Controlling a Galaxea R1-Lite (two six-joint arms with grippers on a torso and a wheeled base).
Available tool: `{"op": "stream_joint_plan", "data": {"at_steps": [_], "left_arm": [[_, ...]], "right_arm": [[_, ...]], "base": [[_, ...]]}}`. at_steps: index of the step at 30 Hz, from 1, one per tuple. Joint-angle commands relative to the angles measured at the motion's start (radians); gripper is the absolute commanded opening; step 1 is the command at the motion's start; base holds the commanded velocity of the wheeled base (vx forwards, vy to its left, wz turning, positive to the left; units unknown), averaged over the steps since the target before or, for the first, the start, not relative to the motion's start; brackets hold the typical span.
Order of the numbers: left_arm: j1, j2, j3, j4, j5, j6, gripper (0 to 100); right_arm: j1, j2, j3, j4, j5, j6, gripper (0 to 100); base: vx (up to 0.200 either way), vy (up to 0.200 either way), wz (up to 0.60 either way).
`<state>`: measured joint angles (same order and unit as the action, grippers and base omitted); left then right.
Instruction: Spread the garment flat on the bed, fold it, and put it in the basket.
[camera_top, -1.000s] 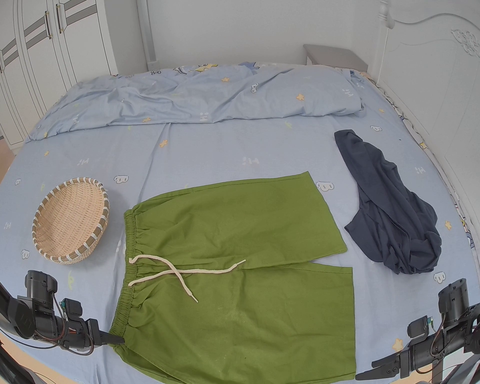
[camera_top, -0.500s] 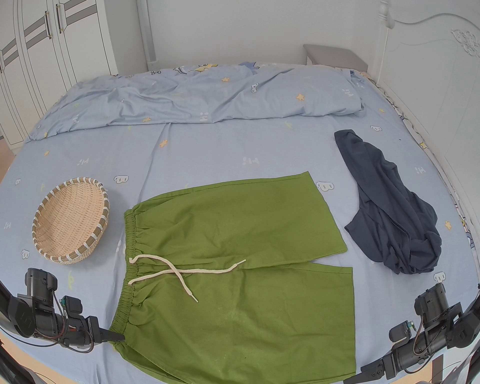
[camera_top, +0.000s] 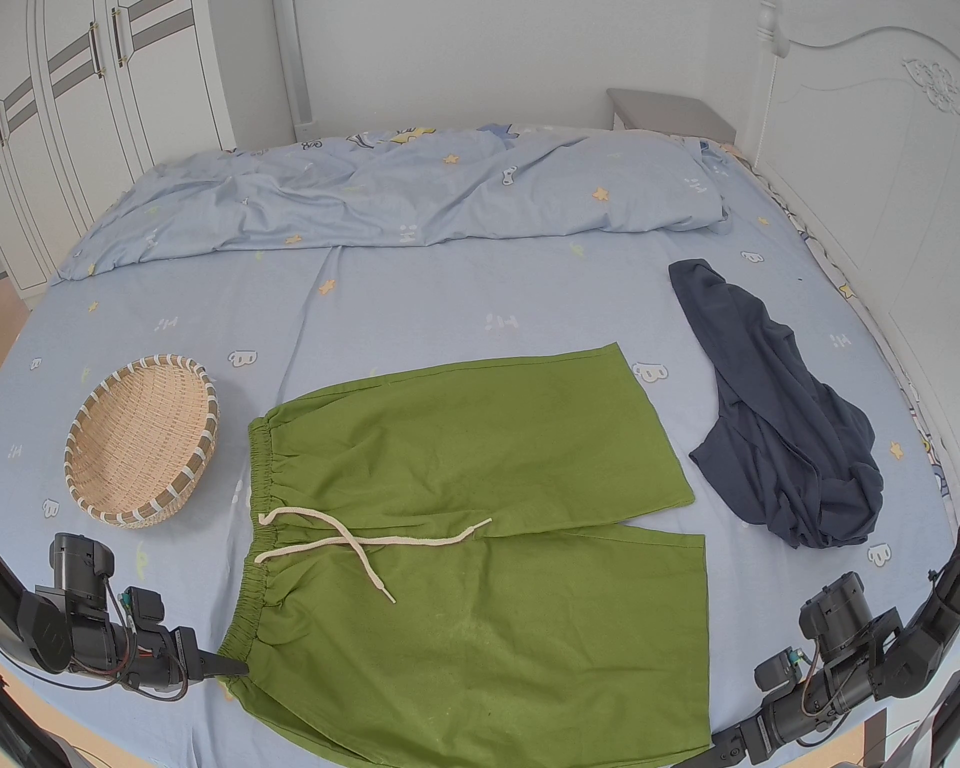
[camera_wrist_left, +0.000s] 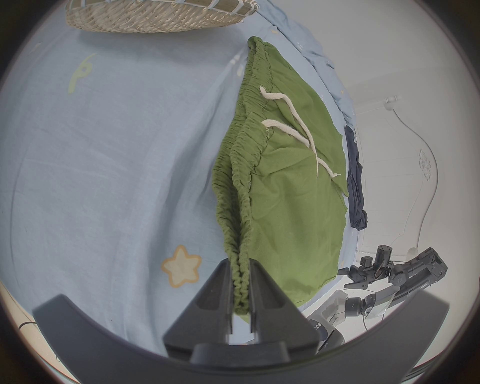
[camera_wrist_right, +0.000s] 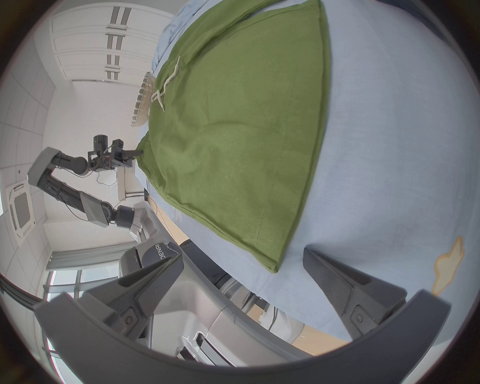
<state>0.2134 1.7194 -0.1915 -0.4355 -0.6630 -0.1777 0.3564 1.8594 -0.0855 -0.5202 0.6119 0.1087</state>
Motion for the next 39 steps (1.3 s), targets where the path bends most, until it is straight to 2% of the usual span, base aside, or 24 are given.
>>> {"op": "stream_joint_plan", "data": {"at_steps": [1,21,22,39], "left_arm": [[0.0,-0.001,0.003,0.0,0.0,0.0,0],[0.007,-0.004,0.015,0.0,0.0,0.0,0],[0.007,-0.004,0.015,0.0,0.0,0.0,0],[0.003,-0.011,0.02,0.008,-0.001,0.0,0]], "right_arm": [[0.046,0.038,-0.003,-0.012,-0.009,0.0,100],[0.056,0.043,-0.025,-0.043,0.0,0.011,100],[0.056,0.043,-0.025,-0.043,-0.001,0.011,0],[0.029,0.011,-0.013,-0.043,-0.003,0.012,0]], "base": [[0.0,0.0,0.0],[0.0,0.0,0.0],[0.0,0.0,0.0],[0.0,0.0,0.0]]}}
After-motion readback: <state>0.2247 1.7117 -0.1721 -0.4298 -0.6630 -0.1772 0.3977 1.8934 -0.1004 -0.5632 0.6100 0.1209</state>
